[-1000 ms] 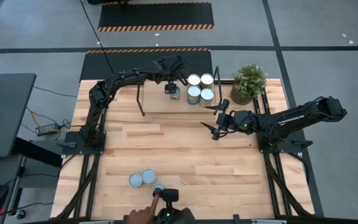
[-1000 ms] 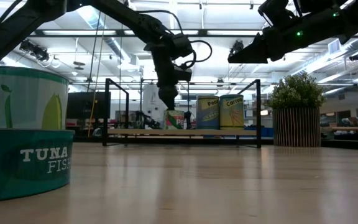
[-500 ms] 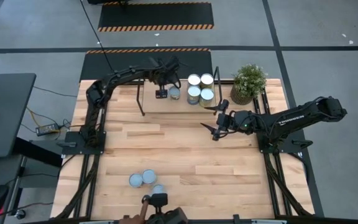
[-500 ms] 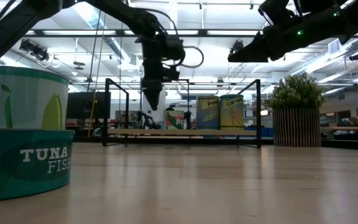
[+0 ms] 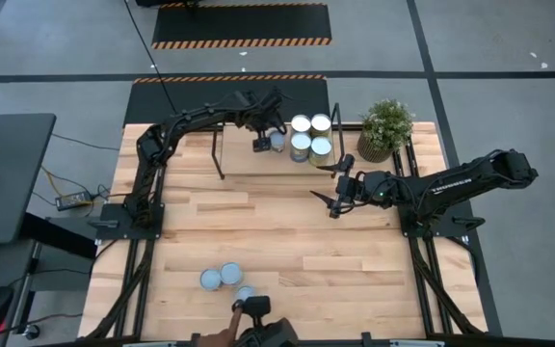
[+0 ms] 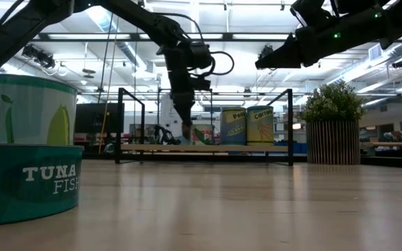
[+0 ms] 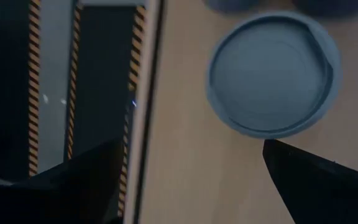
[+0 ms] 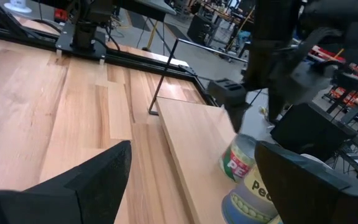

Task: Pick and place cans onto a shelf
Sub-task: Put the small canned peas on the shelf, then put the canned dice tomatoes on the shelf

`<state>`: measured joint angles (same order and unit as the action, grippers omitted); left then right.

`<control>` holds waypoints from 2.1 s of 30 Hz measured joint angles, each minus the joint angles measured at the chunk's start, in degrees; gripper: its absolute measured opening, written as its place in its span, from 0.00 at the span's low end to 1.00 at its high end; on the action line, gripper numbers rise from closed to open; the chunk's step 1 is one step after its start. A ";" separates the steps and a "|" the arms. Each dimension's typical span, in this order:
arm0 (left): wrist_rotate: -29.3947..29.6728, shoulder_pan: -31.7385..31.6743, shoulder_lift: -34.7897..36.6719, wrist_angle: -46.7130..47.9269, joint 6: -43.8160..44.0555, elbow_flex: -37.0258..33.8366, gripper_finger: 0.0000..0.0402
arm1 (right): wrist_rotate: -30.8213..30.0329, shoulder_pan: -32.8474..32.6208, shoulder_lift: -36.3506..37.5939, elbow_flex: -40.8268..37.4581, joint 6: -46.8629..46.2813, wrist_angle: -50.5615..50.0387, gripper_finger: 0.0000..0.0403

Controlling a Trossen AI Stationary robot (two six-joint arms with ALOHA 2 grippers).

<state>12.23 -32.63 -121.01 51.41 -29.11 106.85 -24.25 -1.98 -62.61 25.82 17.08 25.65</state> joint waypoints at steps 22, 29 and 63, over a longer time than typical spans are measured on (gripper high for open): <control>-8.57 5.95 5.96 11.89 -0.13 0.05 0.97 | -0.04 -0.02 0.00 0.00 -0.39 -1.32 0.87; -20.07 16.48 8.59 26.65 12.11 0.07 0.97 | 0.21 -0.10 0.00 0.00 -0.83 -0.97 0.87; -7.96 73.36 24.33 26.44 87.92 -27.10 0.83 | 0.50 -2.95 0.00 0.02 -1.47 -0.16 0.87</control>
<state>4.27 40.72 -96.68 77.85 58.81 79.75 -23.75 -4.93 -62.61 25.85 15.61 25.49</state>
